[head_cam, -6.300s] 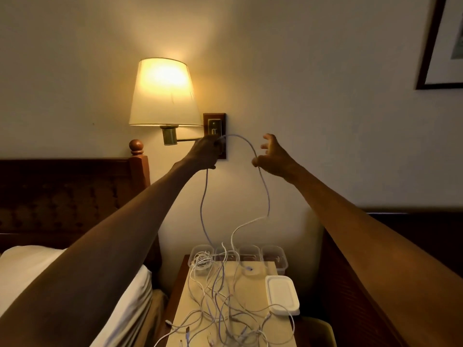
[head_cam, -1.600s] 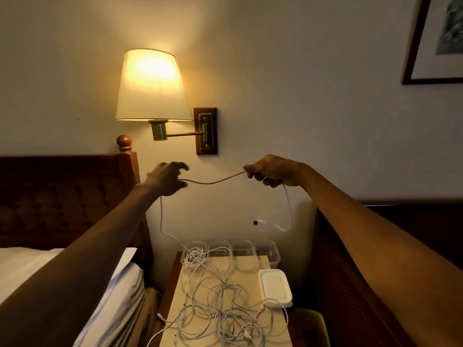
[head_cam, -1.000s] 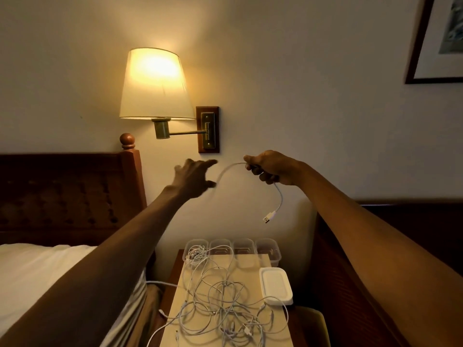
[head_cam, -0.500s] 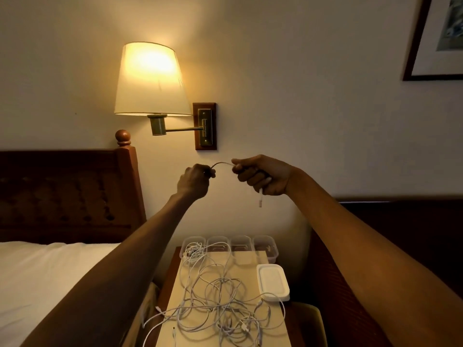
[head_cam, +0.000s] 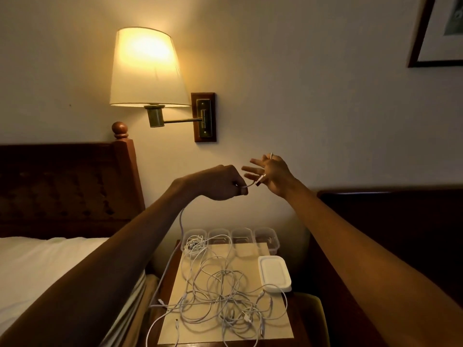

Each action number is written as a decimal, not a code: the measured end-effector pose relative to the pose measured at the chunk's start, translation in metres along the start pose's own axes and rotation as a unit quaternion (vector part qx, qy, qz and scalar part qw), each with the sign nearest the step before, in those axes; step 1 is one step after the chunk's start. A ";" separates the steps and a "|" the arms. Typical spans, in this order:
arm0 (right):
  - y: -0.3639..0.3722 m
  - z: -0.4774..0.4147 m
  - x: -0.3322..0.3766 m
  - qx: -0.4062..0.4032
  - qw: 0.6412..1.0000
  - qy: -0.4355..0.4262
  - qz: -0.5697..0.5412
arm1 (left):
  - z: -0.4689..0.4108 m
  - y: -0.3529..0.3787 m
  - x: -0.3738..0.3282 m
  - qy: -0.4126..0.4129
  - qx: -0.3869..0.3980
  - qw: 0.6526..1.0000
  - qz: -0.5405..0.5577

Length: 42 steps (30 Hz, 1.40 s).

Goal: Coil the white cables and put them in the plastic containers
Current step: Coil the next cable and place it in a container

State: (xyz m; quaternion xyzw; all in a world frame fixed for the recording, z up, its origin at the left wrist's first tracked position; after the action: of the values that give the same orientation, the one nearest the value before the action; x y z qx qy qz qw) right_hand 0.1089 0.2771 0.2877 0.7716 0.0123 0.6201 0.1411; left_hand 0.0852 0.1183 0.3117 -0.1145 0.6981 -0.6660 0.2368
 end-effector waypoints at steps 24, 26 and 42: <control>0.033 0.014 -0.008 0.240 0.960 0.119 0.076 | 0.009 -0.059 0.040 0.089 -0.287 0.945 0.130; 0.034 0.013 -0.008 0.242 0.960 0.141 0.003 | 0.008 -0.056 0.044 0.087 -0.310 0.935 0.146; 0.037 0.018 -0.011 0.250 0.933 0.175 -0.192 | -0.004 -0.045 0.064 0.069 -0.333 0.919 0.199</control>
State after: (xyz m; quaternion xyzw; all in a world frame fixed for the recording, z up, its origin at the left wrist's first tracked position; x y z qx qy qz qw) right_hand 0.1179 0.2358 0.2828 0.6443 0.3392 0.6832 0.0553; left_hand 0.0212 0.0881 0.3444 0.0010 0.9023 -0.3407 0.2640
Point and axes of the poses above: each hand's wrist, its own z-axis away from the middle knuckle, its own y-axis out of the palm, x = y × z, the point moved 2 cm from there along -z, towards the middle knuckle, and after that the axes turned 5 degrees about x, right-handed, at the moved point
